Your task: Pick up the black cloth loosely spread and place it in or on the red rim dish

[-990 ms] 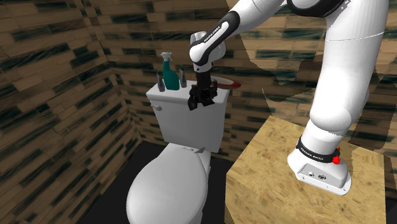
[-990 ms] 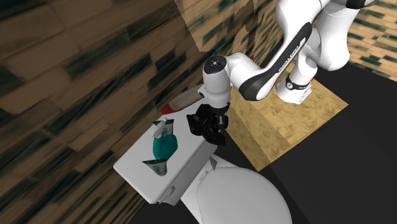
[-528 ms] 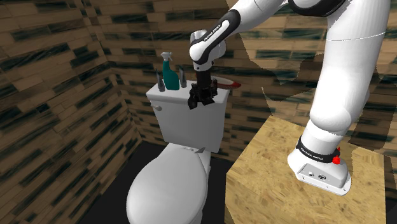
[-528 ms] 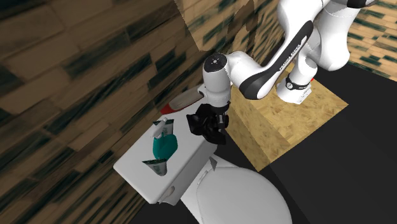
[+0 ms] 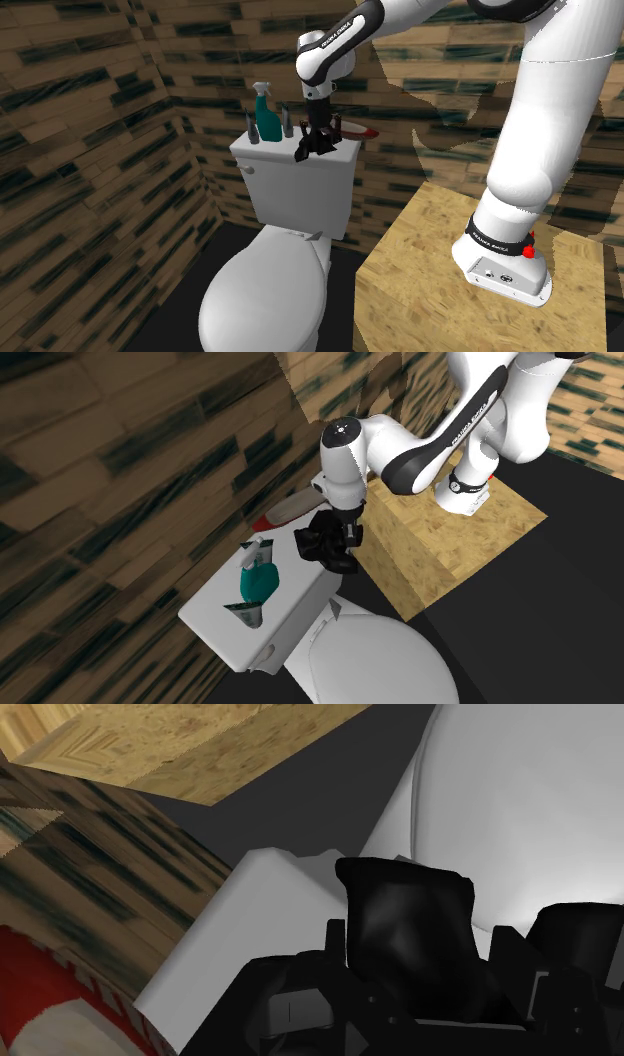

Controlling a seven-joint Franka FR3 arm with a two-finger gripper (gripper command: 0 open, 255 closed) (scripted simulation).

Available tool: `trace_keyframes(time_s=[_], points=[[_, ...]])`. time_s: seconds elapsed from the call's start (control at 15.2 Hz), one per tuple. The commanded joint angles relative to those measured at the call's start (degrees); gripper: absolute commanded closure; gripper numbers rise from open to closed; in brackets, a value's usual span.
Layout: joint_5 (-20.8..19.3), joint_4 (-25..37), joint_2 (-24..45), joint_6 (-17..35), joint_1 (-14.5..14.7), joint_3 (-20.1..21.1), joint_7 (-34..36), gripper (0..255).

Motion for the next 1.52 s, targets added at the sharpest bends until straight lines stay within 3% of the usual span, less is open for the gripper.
trace_keyframes(time_s=[0.0, 0.79, 1.45], points=[[0.0, 1.0, -0.5, -1.5, -0.1, -0.1, 0.0, 255], [0.1, 6.3, -3.7, -10.0, -0.2, -0.1, 0.3, 255], [-1.4, 10.7, 0.3, -11.1, -7.3, -5.9, -12.0, 255]])
